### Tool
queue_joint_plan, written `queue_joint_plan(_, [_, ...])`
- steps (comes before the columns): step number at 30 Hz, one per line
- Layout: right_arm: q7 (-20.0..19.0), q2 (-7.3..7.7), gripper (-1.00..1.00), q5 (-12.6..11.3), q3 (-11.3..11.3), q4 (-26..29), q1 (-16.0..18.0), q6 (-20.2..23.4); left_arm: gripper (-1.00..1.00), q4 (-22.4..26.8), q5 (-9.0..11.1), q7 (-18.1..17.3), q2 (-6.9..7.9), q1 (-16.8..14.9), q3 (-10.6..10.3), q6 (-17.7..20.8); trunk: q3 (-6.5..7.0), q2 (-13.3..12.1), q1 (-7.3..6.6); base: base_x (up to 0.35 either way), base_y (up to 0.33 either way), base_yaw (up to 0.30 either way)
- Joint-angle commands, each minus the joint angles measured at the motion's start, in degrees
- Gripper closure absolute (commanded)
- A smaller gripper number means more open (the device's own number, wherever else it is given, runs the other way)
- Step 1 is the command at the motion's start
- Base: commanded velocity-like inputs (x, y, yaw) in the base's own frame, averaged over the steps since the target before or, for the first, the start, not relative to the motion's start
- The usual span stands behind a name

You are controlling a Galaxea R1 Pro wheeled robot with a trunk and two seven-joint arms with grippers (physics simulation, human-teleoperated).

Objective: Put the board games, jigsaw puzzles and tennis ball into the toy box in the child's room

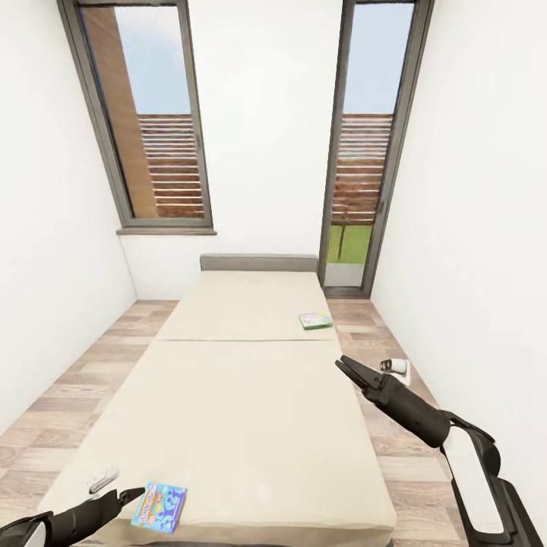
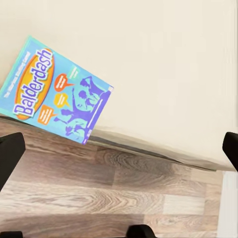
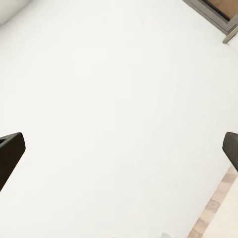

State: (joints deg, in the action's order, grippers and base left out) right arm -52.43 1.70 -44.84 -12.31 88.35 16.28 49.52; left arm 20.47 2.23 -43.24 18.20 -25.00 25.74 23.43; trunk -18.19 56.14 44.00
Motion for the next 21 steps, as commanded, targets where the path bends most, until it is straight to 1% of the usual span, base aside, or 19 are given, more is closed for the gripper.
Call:
queue_joint_plan(1, [-0.1, 0.0, -1.0, -0.08, -0.05, -0.02, 0.05, 0.27, -1.0, 0.01, 0.23, -0.33, -0.01, -0.04, 0.27, 0.57, -0.26, 0.47, 0.23, 0.0, 0.0, 0.0])
queue_joint_plan(7, [-0.04, -0.03, -1.0, -0.01, -0.08, -0.1, 0.04, 0.2, -1.0, -0.03, 0.23, -0.9, -0.01, -0.03, 0.36, 0.57, -1.33, 2.87, 1.55, 0.0, 0.0, 0.0])
queue_joint_plan(21, [0.31, -0.07, -1.0, 0.02, -0.08, -0.58, 0.06, -0.02, -1.0, -0.05, 0.15, -0.9, -0.18, -0.03, 0.37, 0.37, -3.85, 8.49, 4.62, 0.0, 0.0, 0.0])
